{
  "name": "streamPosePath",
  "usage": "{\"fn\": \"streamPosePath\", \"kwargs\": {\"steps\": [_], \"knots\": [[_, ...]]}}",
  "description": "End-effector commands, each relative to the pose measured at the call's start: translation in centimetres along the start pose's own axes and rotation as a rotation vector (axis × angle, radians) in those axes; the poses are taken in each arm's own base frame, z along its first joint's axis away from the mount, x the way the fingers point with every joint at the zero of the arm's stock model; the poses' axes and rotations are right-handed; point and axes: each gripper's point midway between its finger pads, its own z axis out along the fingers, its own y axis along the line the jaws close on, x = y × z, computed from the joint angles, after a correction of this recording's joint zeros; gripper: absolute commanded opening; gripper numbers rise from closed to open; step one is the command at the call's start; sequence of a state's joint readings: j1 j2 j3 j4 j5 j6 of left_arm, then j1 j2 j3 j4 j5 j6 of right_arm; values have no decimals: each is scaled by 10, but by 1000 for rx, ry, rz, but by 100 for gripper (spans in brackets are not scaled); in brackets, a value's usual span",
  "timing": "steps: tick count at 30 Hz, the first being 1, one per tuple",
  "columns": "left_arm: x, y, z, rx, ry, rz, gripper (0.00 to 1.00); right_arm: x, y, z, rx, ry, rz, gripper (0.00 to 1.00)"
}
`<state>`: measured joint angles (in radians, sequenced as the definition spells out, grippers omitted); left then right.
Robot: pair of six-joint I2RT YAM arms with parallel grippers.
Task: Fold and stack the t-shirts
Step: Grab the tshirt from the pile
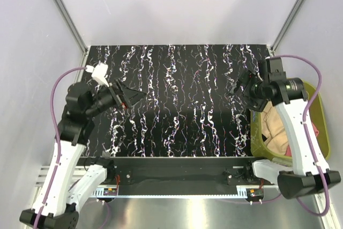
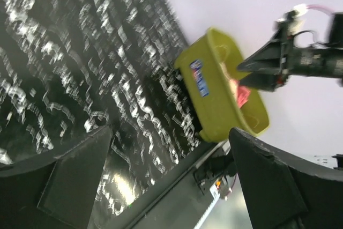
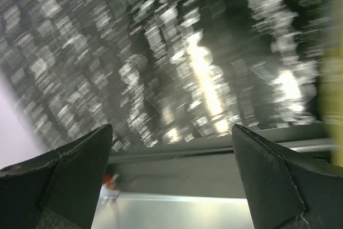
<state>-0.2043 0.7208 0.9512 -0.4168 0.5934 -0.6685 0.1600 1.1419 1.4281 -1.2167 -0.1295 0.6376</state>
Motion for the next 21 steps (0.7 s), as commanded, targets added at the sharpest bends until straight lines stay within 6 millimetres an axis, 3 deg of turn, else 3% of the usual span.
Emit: {"fn": "streamPosePath", "kwargs": {"steps": [1, 3, 5, 9, 11, 14, 19, 21], "knots": [[4, 11, -3, -88, 104, -26, 99, -20, -67, -26, 381, -93, -32, 100], [4, 12, 2, -81, 163, -40, 99, -37, -71, -36, 427, -137, -22, 100], [6, 9, 0, -77, 185, -55, 99, -57, -88, -42, 478, -172, 28, 100], [10, 19, -12, -189, 166, -46, 99, -81, -124, -31, 544, -137, 144, 95], [-1, 18, -17, -235, 130, 15, 99, -95, -145, -27, 617, -163, 203, 94], [-2, -5, -17, -158, 165, 110, 99, -107, -180, -20, 683, -175, 328, 92], [10, -23, -13, -92, 247, 237, 99, -114, -214, 41, 657, -109, 466, 84], [16, -26, -14, -83, 275, 268, 99, -112, -228, 55, 697, -97, 468, 83]]}}
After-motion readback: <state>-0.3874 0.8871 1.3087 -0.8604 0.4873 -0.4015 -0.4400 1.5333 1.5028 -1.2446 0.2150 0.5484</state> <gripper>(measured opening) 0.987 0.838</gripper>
